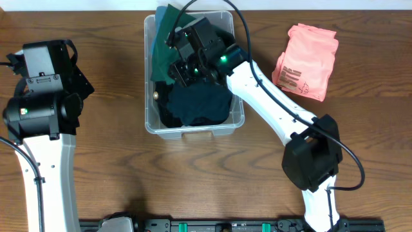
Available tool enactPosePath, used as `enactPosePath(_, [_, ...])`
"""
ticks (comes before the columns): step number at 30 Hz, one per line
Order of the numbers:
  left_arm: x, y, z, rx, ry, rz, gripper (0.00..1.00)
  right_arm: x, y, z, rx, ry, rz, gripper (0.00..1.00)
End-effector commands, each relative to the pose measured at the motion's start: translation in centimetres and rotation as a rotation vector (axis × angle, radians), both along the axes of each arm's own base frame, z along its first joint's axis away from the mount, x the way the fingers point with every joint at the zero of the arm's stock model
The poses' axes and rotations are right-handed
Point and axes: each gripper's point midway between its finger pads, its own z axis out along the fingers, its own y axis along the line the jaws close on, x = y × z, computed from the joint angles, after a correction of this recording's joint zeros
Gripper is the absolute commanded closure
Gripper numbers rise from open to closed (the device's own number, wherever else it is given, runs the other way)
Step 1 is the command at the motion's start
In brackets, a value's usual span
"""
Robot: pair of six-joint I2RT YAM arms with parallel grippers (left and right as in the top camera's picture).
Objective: Pack container
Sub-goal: 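Lower the green cloth into the bin, release, and raise the right gripper, then move the right gripper to the pink shirt and grasp its edge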
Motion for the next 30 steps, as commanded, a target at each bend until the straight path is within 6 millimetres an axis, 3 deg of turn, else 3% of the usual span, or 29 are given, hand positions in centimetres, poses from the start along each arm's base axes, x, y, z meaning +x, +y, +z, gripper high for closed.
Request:
enactPosePath(1, [-0.1, 0.2, 0.1, 0.001, -0.003, 0.012, 0.02, 0.5, -1.0, 6.5, 0.081, -0.124, -0.003, 0.26])
enactPosePath(4, [-0.1, 0.2, 0.2, 0.002, -0.004, 0.012, 0.02, 2.0, -3.5, 10.2, 0.110, -0.208, -0.070, 0.12])
enactPosePath(9, [-0.1, 0.2, 0.2, 0.002, -0.004, 0.012, 0.02, 4.5, -7.5, 13.8, 0.157, -0.290, -0.160, 0.13])
enactPosePath(13, [-0.1, 0.2, 0.2, 0.002, -0.004, 0.012, 0.02, 5.9, -8.8, 12.8, 0.163, -0.255, -0.214, 0.26])
enactPosePath(16, [-0.1, 0.2, 0.2, 0.002, -0.003, 0.012, 0.02, 7.0, -9.3, 10.8, 0.116, -0.245, -0.250, 0.47])
enactPosePath(17, [-0.1, 0.2, 0.2, 0.002, -0.004, 0.012, 0.02, 7.7, -10.0, 10.2, 0.085, -0.252, -0.288, 0.51])
enactPosePath(19, [-0.1, 0.2, 0.2, 0.002, -0.004, 0.012, 0.02, 9.3, -12.3, 9.3, 0.018, -0.276, -0.389, 0.71])
enactPosePath(20, [-0.1, 0.2, 0.2, 0.001, -0.004, 0.012, 0.02, 9.9, -13.4, 9.3, 0.008, -0.279, -0.432, 0.74])
enactPosePath(22, [-0.1, 0.2, 0.2, 0.002, -0.004, 0.012, 0.02, 11.0, -15.7, 9.5, 0.017, -0.273, -0.499, 0.69])
enactPosePath(25, [-0.1, 0.2, 0.2, 0.002, -0.004, 0.012, 0.02, 12.4, -20.1, 10.1, 0.060, -0.242, -0.625, 0.52])
enactPosePath(30, [-0.1, 0.2, 0.2, 0.002, -0.004, 0.012, 0.02, 12.8, -27.1, 9.1, 0.121, -0.115, -0.684, 0.49])
